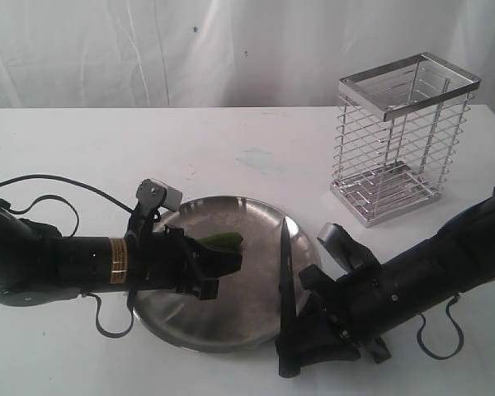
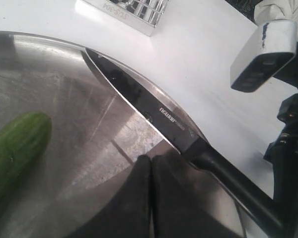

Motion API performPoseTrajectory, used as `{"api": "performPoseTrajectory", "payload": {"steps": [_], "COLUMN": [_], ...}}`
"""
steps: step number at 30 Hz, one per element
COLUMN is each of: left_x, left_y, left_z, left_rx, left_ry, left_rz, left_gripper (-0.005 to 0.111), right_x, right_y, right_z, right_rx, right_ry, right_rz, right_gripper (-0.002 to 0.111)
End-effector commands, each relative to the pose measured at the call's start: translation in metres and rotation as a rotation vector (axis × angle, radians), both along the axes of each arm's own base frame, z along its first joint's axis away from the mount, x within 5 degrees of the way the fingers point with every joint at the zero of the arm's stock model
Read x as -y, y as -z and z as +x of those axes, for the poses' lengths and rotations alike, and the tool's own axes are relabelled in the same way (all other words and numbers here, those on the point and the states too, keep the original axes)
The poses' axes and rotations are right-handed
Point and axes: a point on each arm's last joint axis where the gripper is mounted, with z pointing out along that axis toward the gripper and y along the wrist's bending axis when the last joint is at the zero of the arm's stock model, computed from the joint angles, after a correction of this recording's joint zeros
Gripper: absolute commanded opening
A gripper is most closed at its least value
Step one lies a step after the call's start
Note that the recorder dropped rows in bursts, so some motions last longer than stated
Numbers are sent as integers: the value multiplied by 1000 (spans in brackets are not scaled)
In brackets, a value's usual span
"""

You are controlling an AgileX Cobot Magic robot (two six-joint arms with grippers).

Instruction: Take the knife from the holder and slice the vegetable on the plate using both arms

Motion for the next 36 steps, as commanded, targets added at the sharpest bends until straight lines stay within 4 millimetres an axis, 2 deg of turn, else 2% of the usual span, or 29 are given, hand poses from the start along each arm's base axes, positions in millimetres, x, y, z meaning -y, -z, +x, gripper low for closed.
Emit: {"api": "performPoseTrajectory", "payload": {"steps": [1,5,12,17,24,28,36], "left_x": [0,1,1,1,2,4,18], "left_y": [-6,-8,-8,-8,22,20,15], "left_z": [1,1,1,1,-1,-1,14], "left_rx": [36,42,44,48,-18,-5,7], "left_ry": [11,11,11,12,33,48,98], "left_rz": [-10,-34,-39,-37,-7,-61,-86], "left_gripper": [0,0,0,0,0,0,0], "right_x": [2,2,2,3,3,5,5], "right_y": [3,3,3,3,3,6,6], "right_z": [1,1,1,1,1,0,0], "right_rx": [16,16,3,1,2,-6,-3], "right_ry": [12,12,28,28,26,24,22], "right_rz": [-31,-31,-40,-41,-42,-78,-83], "right_gripper": [16,18,33,34,34,34,49]}}
